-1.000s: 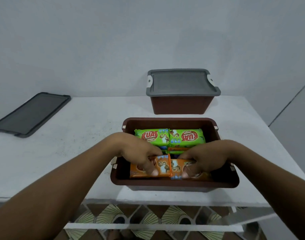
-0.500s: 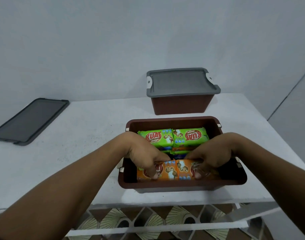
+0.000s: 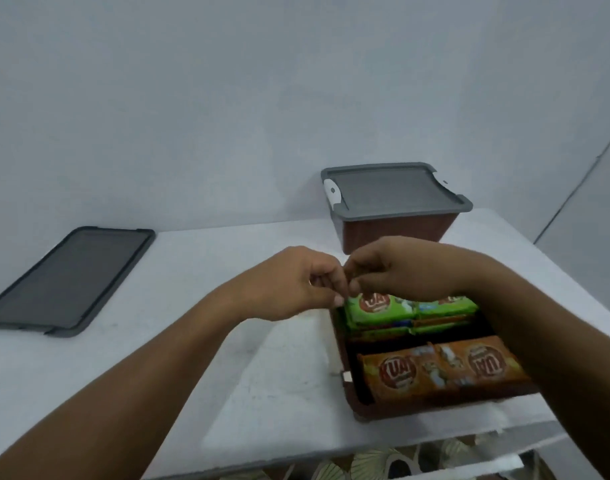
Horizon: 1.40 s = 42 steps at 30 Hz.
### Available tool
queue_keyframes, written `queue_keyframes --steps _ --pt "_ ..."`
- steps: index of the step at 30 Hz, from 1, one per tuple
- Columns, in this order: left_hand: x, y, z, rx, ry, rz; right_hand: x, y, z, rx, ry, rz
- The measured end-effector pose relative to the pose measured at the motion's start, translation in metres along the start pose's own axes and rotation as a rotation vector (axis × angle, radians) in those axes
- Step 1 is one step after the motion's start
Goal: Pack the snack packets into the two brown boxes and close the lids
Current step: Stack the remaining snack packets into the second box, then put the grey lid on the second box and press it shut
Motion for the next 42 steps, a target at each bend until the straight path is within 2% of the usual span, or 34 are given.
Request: queue_keyframes --steps 2,6,13,19,22,25,31,37,42 --pt "-0.026 -0.017 -0.022 -0.002 -0.021 0.047 0.014 0.025 -0.027 0.014 0.047 0.081" --pt "-0.079 -0.051 -0.07 0.013 -0.013 0.116 0.052 0.074 -0.078 -0.003 0.075 0.122" --pt "-0.168 -0.107 -0.156 0.03 0.211 0.196 0.117 0.16 -0.157 -0.06 0.216 0.102" --pt "-0.234 -0.153 -0.253 -0.149 0.591 0.244 0.175 0.249 -0.186 -0.016 0.292 0.096" --pt "-0.257 -0.179 -0.301 -0.266 0.643 0.245 0.195 0.297 -0.187 0.029 0.279 0.142" --pt "-0.267 -0.199 -0.335 -0.298 0.723 0.251 0.211 0.341 -0.194 0.035 0.213 0.158" --pt "-0.252 -0.218 -0.377 -0.184 0.756 0.268 0.245 0.415 -0.205 0.066 0.21 0.139" --pt "-0.257 -0.221 -0.384 -0.012 0.692 0.435 0.28 0.453 -0.177 0.223 -0.058 0.028" --pt "-0.26 -0.228 -0.376 0.164 0.713 0.544 0.271 0.462 -0.177 0.246 0.027 0.087"
Point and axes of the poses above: each hand's wrist, its own y-axis towards the middle knuckle, its own x-axis out of the palm, z = x × y, the point moved 8 cm from there along y, towards the middle knuckle, and after that the axes turned 14 degrees about z, right-handed, at the moved point
